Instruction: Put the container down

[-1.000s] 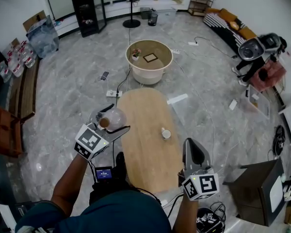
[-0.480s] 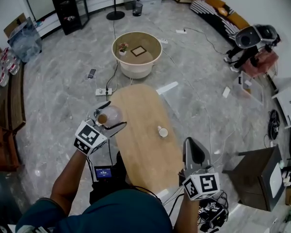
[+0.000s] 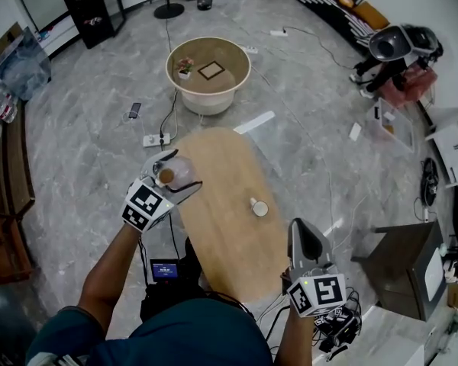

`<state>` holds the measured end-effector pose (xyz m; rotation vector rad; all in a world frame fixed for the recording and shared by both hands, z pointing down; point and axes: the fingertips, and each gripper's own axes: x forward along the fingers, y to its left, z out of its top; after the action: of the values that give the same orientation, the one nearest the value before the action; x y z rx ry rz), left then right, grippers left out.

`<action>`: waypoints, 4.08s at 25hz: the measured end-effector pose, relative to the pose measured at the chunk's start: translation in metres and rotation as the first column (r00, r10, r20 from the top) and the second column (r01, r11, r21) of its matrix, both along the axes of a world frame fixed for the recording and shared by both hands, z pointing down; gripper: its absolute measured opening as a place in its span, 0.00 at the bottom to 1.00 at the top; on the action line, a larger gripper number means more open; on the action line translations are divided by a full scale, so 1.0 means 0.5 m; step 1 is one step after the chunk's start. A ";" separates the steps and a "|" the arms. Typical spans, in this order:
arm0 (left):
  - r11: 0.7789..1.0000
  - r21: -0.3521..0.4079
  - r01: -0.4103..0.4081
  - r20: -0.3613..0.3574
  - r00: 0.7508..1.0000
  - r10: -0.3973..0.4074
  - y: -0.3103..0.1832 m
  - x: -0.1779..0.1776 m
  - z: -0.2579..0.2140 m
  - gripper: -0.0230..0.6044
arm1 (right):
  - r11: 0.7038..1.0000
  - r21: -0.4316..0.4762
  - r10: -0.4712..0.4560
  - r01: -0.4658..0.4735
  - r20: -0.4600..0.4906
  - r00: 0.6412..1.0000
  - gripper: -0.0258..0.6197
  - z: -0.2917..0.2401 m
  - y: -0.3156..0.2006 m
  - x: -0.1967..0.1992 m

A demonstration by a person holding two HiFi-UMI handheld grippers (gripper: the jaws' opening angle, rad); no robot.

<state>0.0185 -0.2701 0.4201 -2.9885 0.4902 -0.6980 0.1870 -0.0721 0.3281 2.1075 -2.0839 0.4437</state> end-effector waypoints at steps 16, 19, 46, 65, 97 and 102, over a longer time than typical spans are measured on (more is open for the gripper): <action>0.996 -0.089 -0.029 0.071 0.997 0.036 -0.163 0.033 0.182 0.68 | 0.991 -0.131 0.039 -0.036 0.021 0.999 0.06 0.099 -0.105 -0.001; 0.994 -0.109 -0.027 0.086 0.996 0.036 -0.189 0.034 0.223 0.68 | 0.988 -0.152 0.042 -0.037 0.027 0.999 0.06 0.123 -0.124 -0.005; 0.973 -0.232 0.004 0.209 0.977 0.045 -0.312 0.051 0.543 0.68 | 0.953 -0.303 0.055 -0.022 0.103 0.993 0.06 0.293 -0.207 -0.040; 0.940 -0.328 0.092 0.302 0.953 0.012 -0.346 0.056 0.759 0.68 | 0.917 -0.398 0.061 0.001 0.144 0.988 0.06 0.389 -0.214 -0.037; 0.916 -0.382 0.123 0.399 0.916 0.044 -0.356 0.112 1.064 0.68 | 0.835 -0.549 0.175 -0.033 0.208 0.962 0.06 0.591 -0.156 -0.010; 0.916 -0.382 0.119 0.405 0.913 0.051 -0.354 0.110 1.097 0.68 | 0.825 -0.565 0.183 -0.028 0.218 0.959 0.06 0.619 -0.145 -0.031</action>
<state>0.0734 -0.4471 0.9687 -3.0439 0.4138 -1.5578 0.1717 -0.1448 0.6377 1.8773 -1.6561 1.2441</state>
